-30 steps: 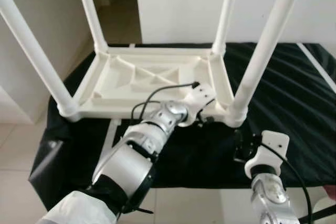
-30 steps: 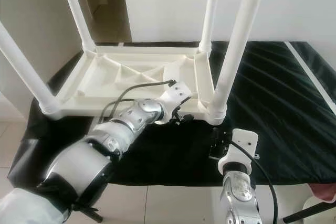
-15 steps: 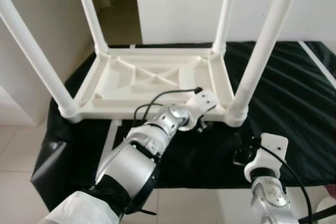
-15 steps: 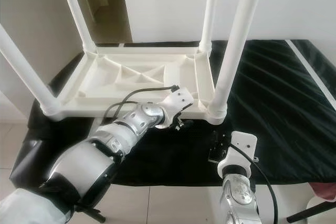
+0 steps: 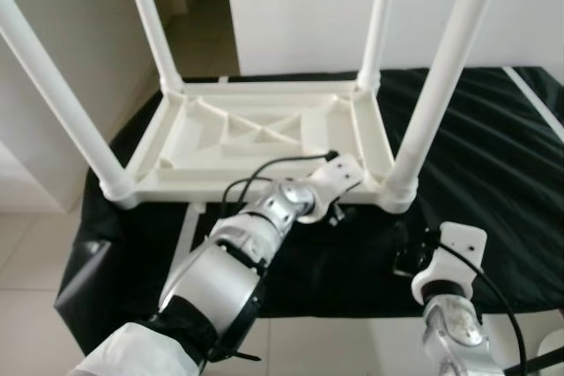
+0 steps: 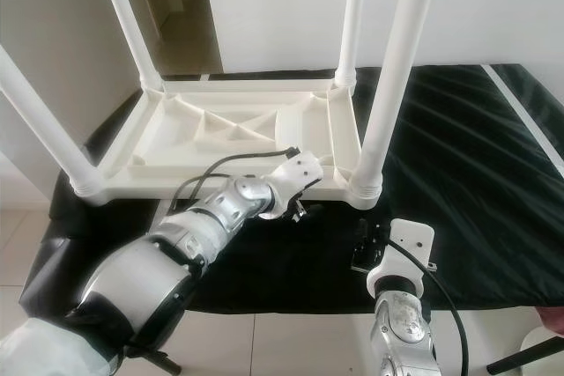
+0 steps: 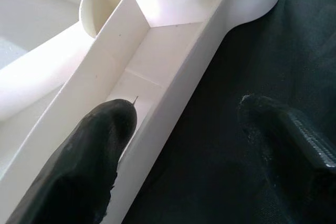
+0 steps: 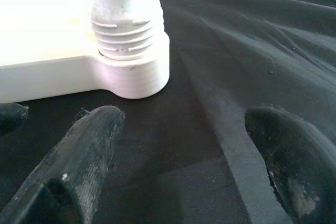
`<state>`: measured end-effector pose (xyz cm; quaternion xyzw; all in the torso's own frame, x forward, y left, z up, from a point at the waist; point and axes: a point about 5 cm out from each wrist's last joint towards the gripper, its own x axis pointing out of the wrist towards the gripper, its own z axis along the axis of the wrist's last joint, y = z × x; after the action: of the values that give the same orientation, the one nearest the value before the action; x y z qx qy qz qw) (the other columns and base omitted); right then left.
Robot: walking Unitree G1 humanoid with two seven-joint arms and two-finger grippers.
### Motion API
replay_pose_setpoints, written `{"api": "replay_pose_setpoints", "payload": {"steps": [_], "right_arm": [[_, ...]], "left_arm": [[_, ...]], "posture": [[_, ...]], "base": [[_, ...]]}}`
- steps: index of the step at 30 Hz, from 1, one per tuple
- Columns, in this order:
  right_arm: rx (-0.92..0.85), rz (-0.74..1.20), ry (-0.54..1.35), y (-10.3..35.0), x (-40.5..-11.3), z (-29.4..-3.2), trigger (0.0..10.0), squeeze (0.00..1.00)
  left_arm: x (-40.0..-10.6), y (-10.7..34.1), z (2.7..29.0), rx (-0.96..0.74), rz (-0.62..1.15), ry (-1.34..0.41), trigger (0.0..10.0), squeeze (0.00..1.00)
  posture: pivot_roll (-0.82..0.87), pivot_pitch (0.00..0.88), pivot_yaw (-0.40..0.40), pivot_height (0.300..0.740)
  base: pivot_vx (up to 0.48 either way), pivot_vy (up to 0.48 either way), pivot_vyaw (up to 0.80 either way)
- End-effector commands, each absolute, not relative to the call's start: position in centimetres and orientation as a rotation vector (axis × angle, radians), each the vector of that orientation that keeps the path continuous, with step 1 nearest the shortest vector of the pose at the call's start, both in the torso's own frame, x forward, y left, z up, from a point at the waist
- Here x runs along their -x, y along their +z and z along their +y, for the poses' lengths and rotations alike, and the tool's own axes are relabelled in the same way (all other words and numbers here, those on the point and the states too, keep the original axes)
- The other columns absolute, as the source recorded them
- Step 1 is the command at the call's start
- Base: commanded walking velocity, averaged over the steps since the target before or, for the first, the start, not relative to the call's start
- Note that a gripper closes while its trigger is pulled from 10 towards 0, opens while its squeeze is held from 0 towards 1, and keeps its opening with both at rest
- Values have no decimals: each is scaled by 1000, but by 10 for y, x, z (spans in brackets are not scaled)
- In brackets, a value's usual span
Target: Building children table
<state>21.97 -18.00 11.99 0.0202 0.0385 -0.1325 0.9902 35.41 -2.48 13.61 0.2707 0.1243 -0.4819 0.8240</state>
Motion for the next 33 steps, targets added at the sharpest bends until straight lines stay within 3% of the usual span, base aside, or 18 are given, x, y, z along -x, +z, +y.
{"api": "replay_pose_setpoints", "payload": {"steps": [1, 2, 3, 5, 7, 8, 9, 11, 17, 20, 24, 30, 31, 33], "right_arm": [[-36, 89, -268, 119, -221, -181, 10000, 0], [-36, 89, -268, 119, -221, -181, 10000, 0], [-35, 89, -269, 119, -221, -181, 10000, 0], [-31, 86, -271, 120, -222, -183, 10000, 0], [-30, 86, -272, 120, -222, -183, 10000, 0], [-29, 85, -273, 120, -222, -184, 10000, 0], [-29, 85, -273, 120, -222, -184, 10000, 0], [-28, 84, -273, 120, -222, -184, 10000, 0], [-28, 83, -274, 120, -222, -185, 10000, 0], [-24, 81, -274, 121, -222, -186, 10000, 0], [-22, 81, -275, 121, -222, -186, 10000, 0], [-21, 79, -280, 121, -222, -187, 10000, 0], [-21, 79, -277, 121, -223, -186, 10000, 0], [-21, 79, -273, 121, -224, -185, 10000, 0]], "left_arm": [[-353, 122, -16, -635, 271, -962, 3647, 0], [-353, 122, -16, -635, 271, -962, 3647, 0], [-349, 116, -15, -660, 284, -1000, 4667, 0], [-343, 106, -13, -672, 320, -1072, 3137, 0], [-342, 104, -13, -671, 325, -1077, 3137, 0], [-341, 104, -13, -670, 328, -1085, 1686, 0], [-341, 104, -13, -670, 328, -1085, 1686, 0], [-340, 103, -13, -661, 333, -1113, 0, 0], [-338, 102, -12, -656, 340, -1166, 0, 0], [-331, 101, -10, -611, 352, -1305, 0, 0], [-329, 102, -10, -591, 348, -1357, 0, 0], [-322, 124, -18, -411, 322, -1534, 0, 0], [-320, 129, -20, -388, 304, -1558, 824, 0], [-319, 134, -23, -374, 282, -1569, 588, 0]], "posture": [[-108, 0, 69, 740], [-108, 0, 69, 740], [-107, 0, 68, 740], [-105, 0, 67, 740], [-105, 0, 67, 740], [-105, 0, 67, 740], [-105, 0, 67, 740], [-106, 0, 66, 740], [-105, 0, 65, 740], [-110, 0, 66, 740], [-112, 0, 67, 740], [-111, 0, 66, 740], [-104, 0, 61, 740], [-104, 0, 61, 740]], "base": [[0, 0, 0], [0, 0, 0], [0, 0, 0], [0, 0, 0], [0, 0, 0], [0, 0, 0], [0, 0, 0], [0, 0, 0], [0, 0, 0], [0, 0, 0], [0, 0, 0], [0, 0, 0], [0, 0, 0], [0, 0, 0]]}}
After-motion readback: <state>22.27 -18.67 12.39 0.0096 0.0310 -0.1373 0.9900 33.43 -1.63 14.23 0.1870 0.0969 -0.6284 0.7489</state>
